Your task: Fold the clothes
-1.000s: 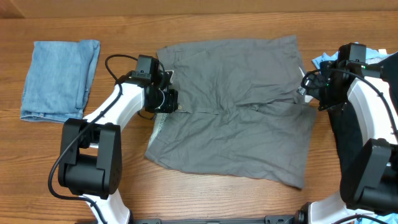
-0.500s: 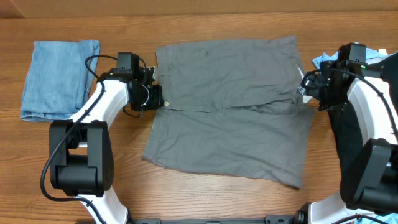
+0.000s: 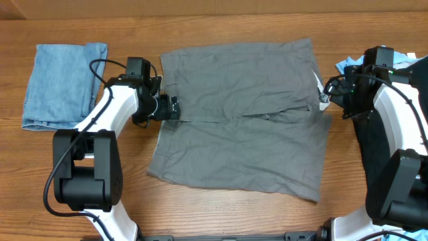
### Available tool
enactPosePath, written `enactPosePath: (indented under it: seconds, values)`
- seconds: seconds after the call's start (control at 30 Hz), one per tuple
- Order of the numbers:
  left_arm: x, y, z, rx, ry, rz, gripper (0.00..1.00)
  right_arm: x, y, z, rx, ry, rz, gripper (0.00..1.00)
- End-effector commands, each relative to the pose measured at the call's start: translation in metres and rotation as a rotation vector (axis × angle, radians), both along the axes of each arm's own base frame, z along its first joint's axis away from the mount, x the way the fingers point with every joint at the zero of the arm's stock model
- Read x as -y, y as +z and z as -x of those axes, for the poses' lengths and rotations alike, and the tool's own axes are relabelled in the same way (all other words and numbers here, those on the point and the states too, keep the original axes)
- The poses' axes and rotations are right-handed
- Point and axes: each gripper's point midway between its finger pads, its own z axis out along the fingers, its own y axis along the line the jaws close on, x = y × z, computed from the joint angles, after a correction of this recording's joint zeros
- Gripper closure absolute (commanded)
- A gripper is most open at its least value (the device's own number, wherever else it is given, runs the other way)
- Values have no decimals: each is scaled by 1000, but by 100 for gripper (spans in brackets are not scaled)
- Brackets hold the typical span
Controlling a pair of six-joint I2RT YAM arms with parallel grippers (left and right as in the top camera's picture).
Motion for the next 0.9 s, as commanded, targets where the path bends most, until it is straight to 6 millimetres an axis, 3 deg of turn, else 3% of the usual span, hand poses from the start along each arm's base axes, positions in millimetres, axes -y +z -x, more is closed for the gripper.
enactPosePath:
  seconds: [0.0,0.13,0.27,0.4,0.6,0.73,0.87]
  values:
    - [-13,24,-19,29,47,-38,0,4,7,-6,26,-6,11,0]
    - [-30,61,-25,54,98,-128,0,4,7,-6,26,-6,11,0]
    - [-36,81,-7,17,108,-160,0,4,7,-6,26,-6,11,0]
    - [-34,84,17,-67,118,-149,0,4,7,-6,26,-6,11,0]
    - [-8,88,47,-189,78,-14,0,4,7,-6,26,-6,11,0]
    - [-8,88,62,-234,34,-44,0,3,7,-7,30,-11,3,0]
    - [-16,101,73,-225,36,-89,0,-13,12,-15,73,16,-88,0]
